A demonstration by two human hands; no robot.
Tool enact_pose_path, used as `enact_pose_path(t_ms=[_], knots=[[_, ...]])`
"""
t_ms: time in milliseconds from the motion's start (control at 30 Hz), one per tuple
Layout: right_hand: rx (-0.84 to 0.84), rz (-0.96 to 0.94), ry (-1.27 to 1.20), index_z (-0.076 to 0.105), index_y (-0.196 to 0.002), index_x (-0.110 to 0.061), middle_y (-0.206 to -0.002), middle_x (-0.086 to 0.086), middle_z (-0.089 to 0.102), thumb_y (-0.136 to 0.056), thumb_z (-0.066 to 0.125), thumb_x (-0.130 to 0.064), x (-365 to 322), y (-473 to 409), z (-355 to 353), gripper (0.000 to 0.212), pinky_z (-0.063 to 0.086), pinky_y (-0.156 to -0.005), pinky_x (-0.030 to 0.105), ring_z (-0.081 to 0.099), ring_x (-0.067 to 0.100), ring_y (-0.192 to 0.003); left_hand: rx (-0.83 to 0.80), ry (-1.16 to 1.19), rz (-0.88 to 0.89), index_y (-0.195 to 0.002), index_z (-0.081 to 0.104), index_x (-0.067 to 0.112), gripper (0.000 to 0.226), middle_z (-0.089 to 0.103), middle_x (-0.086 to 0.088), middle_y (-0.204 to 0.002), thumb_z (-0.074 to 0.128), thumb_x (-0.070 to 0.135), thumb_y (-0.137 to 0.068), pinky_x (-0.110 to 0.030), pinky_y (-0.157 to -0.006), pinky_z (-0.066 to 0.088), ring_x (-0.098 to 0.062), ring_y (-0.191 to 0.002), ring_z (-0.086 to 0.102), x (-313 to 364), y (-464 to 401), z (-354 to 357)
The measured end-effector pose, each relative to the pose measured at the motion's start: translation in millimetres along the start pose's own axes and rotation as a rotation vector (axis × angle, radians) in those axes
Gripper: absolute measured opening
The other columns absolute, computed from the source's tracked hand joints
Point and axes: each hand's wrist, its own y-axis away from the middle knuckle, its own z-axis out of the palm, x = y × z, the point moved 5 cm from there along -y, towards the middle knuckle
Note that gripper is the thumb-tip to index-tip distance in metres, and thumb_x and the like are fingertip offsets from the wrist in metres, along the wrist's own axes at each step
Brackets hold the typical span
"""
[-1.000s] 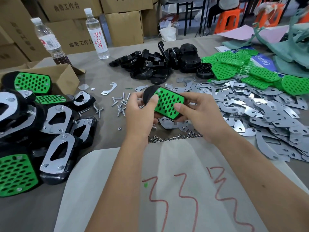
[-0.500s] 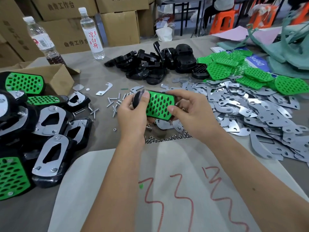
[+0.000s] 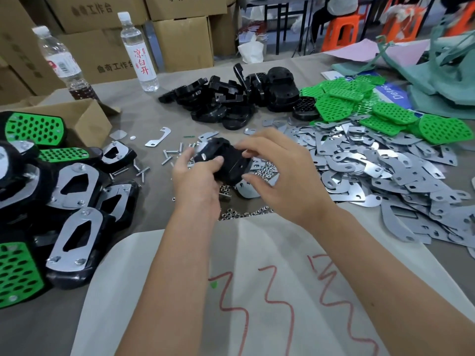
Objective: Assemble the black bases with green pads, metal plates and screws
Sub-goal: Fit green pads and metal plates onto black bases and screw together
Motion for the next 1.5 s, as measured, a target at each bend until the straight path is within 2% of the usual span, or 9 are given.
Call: enact_pose_path(t_ms=[167,367,433,633,833,1000,1133,1300,1500], knots=[[0.138,0.091,-0.181,0.069,-0.123,-0.004,-0.107,0.005,0.066,-0.089,0.074,-0.002,0,1,-6,0.035,0.061,-0.086,0.030,0.071,0.015,-0.091,-0.002,0.061,0.002,-0.093,0.064,0.007,0.030,0.073,-0.019,-0.096,0.063,-0.022,-0.084,-0.061,-0.099,0.055,-0.040,-0.099,0.073,-7,-4,-2],[0.350,0.294,-0.223,0.075,-0.101,-0.007,-0.085,0.000,0.072,-0.098,0.067,-0.011,19,3,-31,0.010,0.060,-0.075,0.045,0.072,0.021,-0.079,-0.134,0.094,-0.076,-0.108,0.066,0.009,0.037,0.080,-0.010,-0.086,0.062,-0.020,-0.086,-0.037,-0.057,0.062,-0.025,-0.076,0.078,-19,-5,10],[0.374,0.411,-0.187,0.076,-0.099,-0.009,-0.081,-0.002,0.072,-0.099,0.067,-0.014,34,6,-46,0.010,0.060,-0.075,0.047,0.071,0.021,-0.077,-0.158,0.091,-0.119,-0.112,0.066,0.011,0.039,0.080,-0.011,-0.093,0.063,-0.018,-0.086,-0.040,-0.057,0.062,-0.026,-0.078,0.079,-24,-3,12],[-0.073,0.641,0.310,0.079,-0.092,-0.018,-0.081,-0.004,0.073,-0.090,0.078,-0.018,72,19,-104,0.003,0.057,-0.080,0.031,0.063,0.008,-0.073,-0.337,0.096,-0.263,-0.111,0.068,0.013,0.034,0.081,-0.010,-0.096,0.064,-0.004,-0.081,-0.042,-0.061,0.064,-0.025,-0.084,0.079,-38,14,33],[-0.629,0.865,0.571,0.067,-0.099,-0.030,-0.094,-0.009,0.055,-0.073,0.093,-0.031,96,50,-152,0.037,0.040,-0.074,0.032,0.055,0.019,-0.092,-0.466,0.150,-0.437,-0.107,0.071,0.005,0.038,0.080,-0.012,-0.097,0.065,0.002,-0.070,-0.043,-0.063,0.065,-0.027,-0.083,0.079,-53,42,59],[-0.516,0.816,0.502,0.069,-0.081,-0.022,-0.083,-0.006,0.066,-0.075,0.093,-0.025,101,46,-151,0.025,0.051,-0.073,0.032,0.065,0.020,-0.086,-0.489,0.095,-0.389,-0.108,0.070,0.005,0.036,0.080,-0.009,-0.102,0.066,0.005,-0.072,-0.037,-0.062,0.063,-0.023,-0.078,0.078,-54,48,68],[-0.477,0.782,0.510,0.064,-0.103,-0.017,-0.085,-0.006,0.070,-0.085,0.082,-0.024,103,44,-152,0.027,0.043,-0.066,0.030,0.063,0.015,-0.084,-0.472,-0.023,-0.271,-0.123,0.065,0.011,0.054,0.077,-0.011,-0.116,0.072,0.007,-0.069,-0.042,-0.064,0.063,-0.024,-0.087,0.078,-49,45,60],[-0.329,0.738,0.501,0.076,-0.111,-0.010,-0.099,0.003,0.073,-0.099,0.057,-0.010,97,35,-140,0.021,0.041,-0.070,0.028,0.058,0.014,-0.075,-0.390,-0.110,-0.194,-0.107,0.072,0.013,0.038,0.078,-0.007,-0.088,0.073,-0.003,-0.073,-0.040,-0.057,0.061,-0.024,-0.071,0.076,-43,35,47],[-0.390,0.758,0.489,0.065,-0.105,-0.016,-0.104,0.003,0.063,-0.084,0.080,-0.052,88,35,-117,0.045,0.046,-0.076,0.035,0.058,0.023,-0.095,-0.327,-0.233,-0.078,-0.109,0.073,0.014,0.037,0.080,-0.005,-0.093,0.076,-0.007,-0.078,-0.042,-0.062,0.062,-0.025,-0.081,0.078,-38,30,41]])
